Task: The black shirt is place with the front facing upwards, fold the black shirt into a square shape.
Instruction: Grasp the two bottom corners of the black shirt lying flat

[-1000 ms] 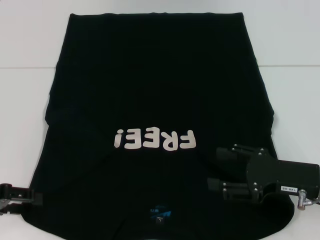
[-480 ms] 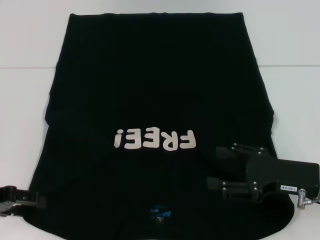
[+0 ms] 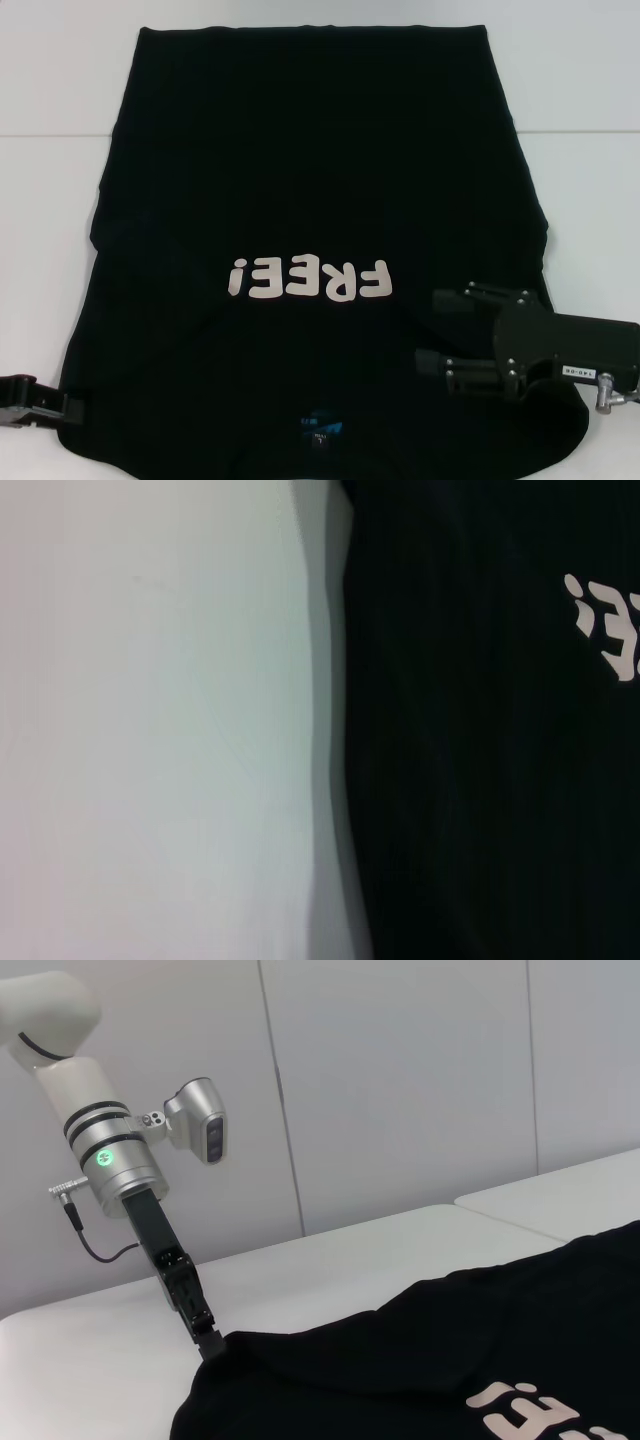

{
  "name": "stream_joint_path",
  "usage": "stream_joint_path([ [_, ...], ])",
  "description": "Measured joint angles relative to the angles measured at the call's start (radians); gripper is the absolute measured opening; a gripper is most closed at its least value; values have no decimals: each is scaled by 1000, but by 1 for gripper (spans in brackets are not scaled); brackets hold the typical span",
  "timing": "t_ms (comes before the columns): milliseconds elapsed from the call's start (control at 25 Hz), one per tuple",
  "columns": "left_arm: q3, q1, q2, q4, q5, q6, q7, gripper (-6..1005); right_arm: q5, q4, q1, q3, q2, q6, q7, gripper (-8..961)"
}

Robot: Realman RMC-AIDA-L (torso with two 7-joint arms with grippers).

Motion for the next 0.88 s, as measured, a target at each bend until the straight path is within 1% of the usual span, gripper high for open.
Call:
stream_joint_path([
  [80,2,0,0,1,1,-4,1,620,4,-3,0,0,1,0,0,853],
  [480,4,-3,3,1,2,-7,35,134,25,-4,0,3,0,-8,2,852],
  [600,-8,-3,5,2,-6,-6,44,3,26,-23,-3,9,-1,-8,32,852],
  [720,-14,-3,7,2,-13,-1,55,3,26,-70,-12,12,-1,-7,105,853],
  [800,-13,-4,8,2,-12,1,59,3,25,-116,-22,13,-2,-7,195,853],
  [880,-9,-5,8,2,-12,3,64,4,3,-196,-33,11,-9,-8,372,853],
])
